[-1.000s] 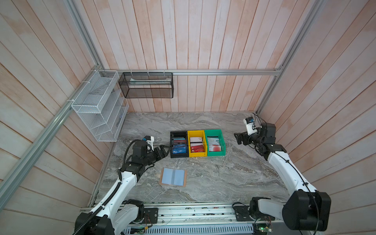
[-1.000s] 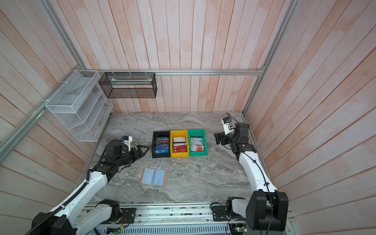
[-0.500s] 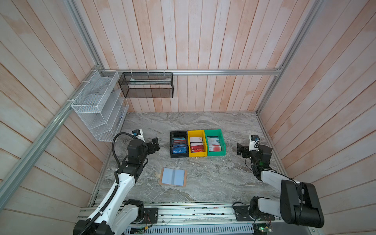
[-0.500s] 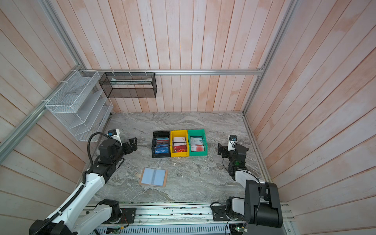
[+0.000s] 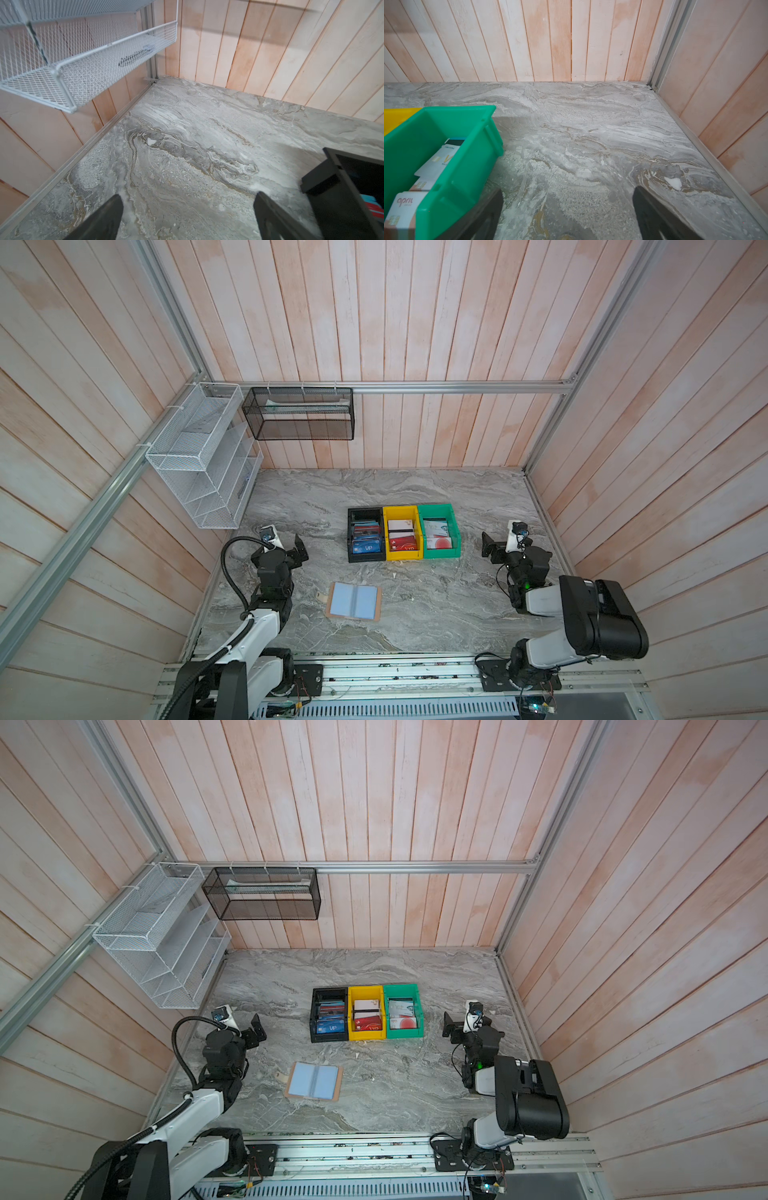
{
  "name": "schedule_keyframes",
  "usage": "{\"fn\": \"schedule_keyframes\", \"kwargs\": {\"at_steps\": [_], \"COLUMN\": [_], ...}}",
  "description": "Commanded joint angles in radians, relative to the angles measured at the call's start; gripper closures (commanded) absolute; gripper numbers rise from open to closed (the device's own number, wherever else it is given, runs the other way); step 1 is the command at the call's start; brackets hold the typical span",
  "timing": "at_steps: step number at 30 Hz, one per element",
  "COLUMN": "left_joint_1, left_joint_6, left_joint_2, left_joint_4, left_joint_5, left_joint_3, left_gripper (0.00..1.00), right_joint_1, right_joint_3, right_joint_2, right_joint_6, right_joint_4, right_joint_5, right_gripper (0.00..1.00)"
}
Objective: Take the credit cards out of the card holder
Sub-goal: Reset both arms
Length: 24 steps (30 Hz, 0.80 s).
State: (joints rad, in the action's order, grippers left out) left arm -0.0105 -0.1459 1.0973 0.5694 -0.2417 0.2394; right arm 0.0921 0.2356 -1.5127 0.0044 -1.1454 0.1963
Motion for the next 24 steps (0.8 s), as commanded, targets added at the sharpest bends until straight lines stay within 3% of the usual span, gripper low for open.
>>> {"fn": "schedule_keyframes", "kwargs": {"at_steps": [1,5,10,15,17,19,21,24], "left_joint_1": [0.013,0.017,0.017,0.018,0.018,0.018,0.018,0.018], "left_joint_6": [0.019,0.028,0.062,0.102,0.107,0.114,0.111,0.112], "left_joint_2": [0.072,0.203,0.277,0.472,0.429,0.466,0.438,0.449], "left_joint_4": [0.244,0.402,0.391,0.673,0.51,0.614,0.53,0.56], "left_joint_5": [0.05,0.089,0.116,0.126,0.168,0.167,0.169,0.166], "left_joint_3": [-0.018,-0.022,0.042,0.009,0.051,0.031,0.049,0.043], "left_gripper": [0.0,0.0,0.0,0.0,0.0,0.0,0.0,0.0], "right_joint_1": [-0.005,-0.006,-0.019,-0.019,-0.02,-0.02,-0.018,-0.019], "right_joint_3": [0.006,0.006,0.007,0.006,0.006,0.008,0.008,0.009], "right_joint_2": [-0.002,-0.003,-0.001,-0.001,-0.001,-0.004,-0.002,-0.003], "right_joint_6": [0.008,0.009,0.006,0.005,0.004,0.004,0.005,0.005], "right_joint_4": [-0.058,-0.06,-0.058,-0.058,-0.059,-0.059,-0.058,-0.056], "right_joint_5": [-0.036,-0.041,-0.067,-0.068,-0.068,-0.069,-0.068,-0.068], "right_gripper": [0.02,0.02,0.02,0.02,0.02,0.02,0.02,0.02]}}
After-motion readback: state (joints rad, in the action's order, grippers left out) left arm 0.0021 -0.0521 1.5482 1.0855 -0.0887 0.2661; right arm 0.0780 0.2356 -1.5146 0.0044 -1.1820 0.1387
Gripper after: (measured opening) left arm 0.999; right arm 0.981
